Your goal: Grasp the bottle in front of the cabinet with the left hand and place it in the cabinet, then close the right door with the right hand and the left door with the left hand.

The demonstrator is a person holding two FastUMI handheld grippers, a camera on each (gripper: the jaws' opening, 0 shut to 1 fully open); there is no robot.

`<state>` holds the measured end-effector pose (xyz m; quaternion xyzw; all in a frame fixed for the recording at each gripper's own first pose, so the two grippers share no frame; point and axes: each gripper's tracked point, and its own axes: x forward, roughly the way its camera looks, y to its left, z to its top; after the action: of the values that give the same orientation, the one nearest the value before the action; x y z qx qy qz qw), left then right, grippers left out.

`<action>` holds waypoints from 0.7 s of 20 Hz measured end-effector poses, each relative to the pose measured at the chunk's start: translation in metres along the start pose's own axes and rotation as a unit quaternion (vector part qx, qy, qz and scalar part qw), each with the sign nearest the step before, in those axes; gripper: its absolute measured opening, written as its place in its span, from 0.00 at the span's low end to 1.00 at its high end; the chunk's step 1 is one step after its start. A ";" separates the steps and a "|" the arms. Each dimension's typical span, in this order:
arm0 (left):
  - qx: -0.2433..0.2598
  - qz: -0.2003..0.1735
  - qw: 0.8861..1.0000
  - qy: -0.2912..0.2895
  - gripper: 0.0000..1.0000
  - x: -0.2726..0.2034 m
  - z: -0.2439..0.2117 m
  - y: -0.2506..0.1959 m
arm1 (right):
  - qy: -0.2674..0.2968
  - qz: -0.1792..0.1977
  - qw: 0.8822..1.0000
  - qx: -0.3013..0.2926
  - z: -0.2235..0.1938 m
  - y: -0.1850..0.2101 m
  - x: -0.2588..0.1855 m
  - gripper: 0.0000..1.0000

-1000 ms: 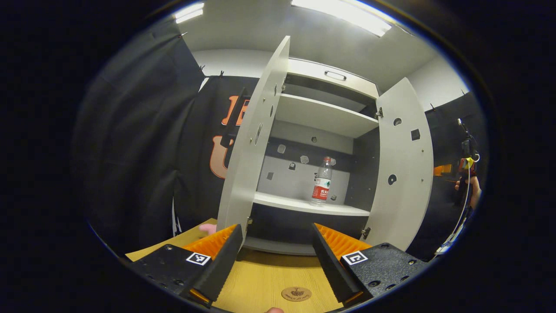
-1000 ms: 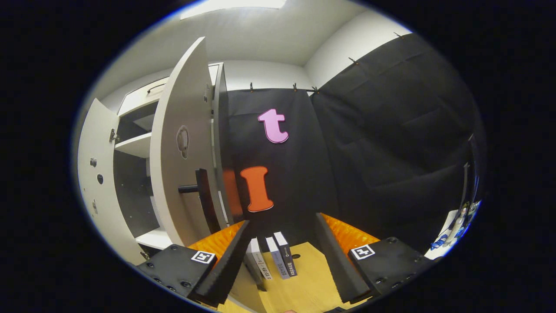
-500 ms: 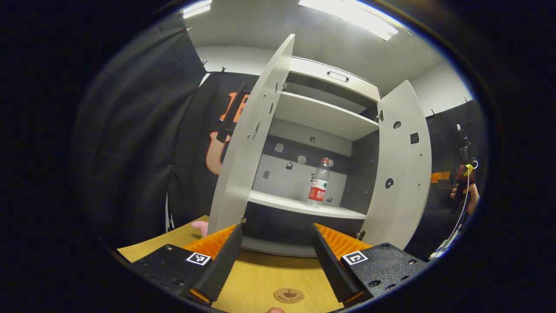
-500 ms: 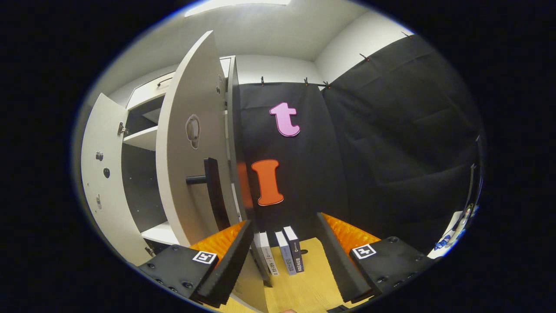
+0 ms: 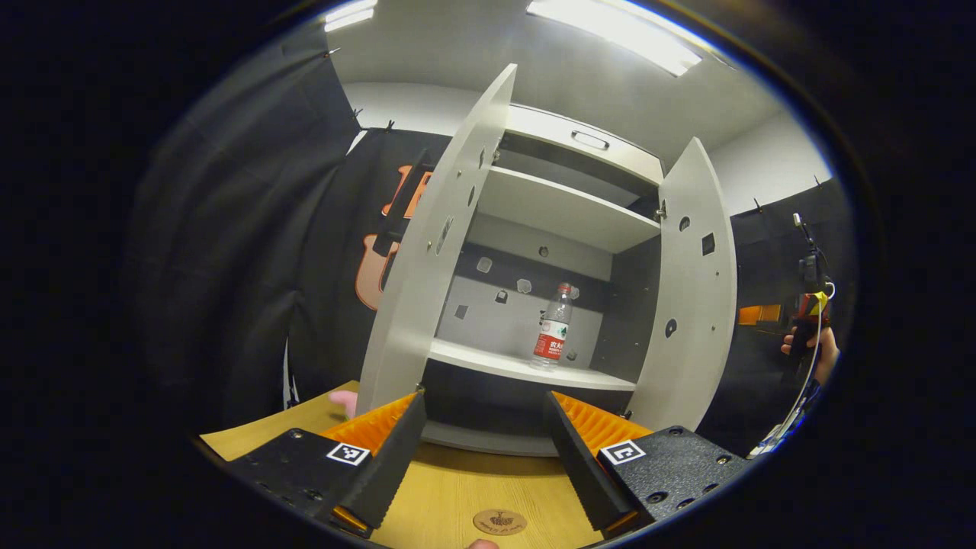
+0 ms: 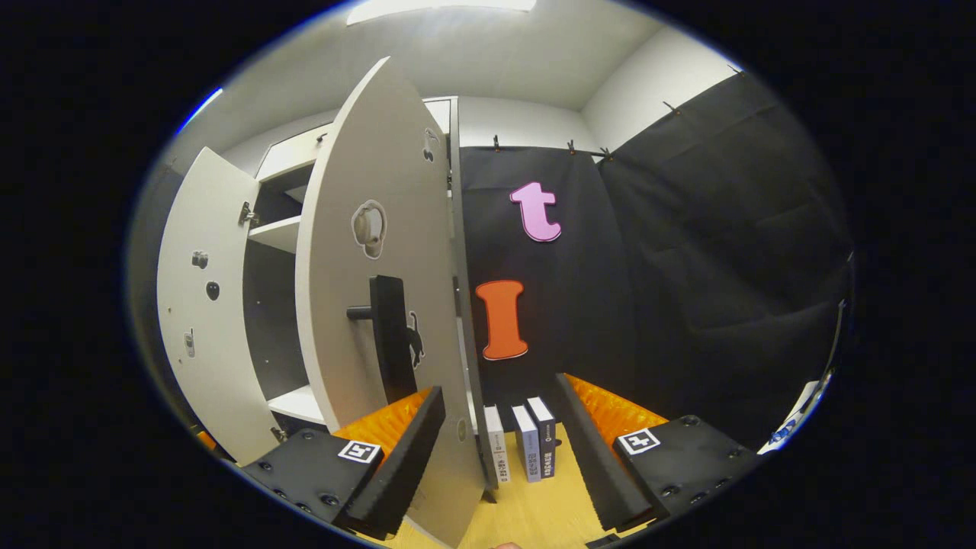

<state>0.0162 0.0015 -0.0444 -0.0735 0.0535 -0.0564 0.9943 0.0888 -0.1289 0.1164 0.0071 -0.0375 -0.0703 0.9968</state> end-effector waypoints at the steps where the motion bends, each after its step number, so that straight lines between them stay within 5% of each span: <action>1: 0.002 0.002 1.000 -0.001 0.95 -0.001 0.001 0.002 | 0.000 0.006 1.000 -0.001 -0.001 0.007 0.000 0.97; 14: -0.015 0.021 1.000 -0.009 0.95 -0.020 0.006 0.013 | 0.011 0.074 0.997 -0.004 -0.011 0.075 0.020 0.97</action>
<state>-0.0015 0.0174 -0.0381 -0.0880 0.0465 -0.0339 0.9945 0.1200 -0.0571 0.1083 0.0015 -0.0270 0.0040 0.9996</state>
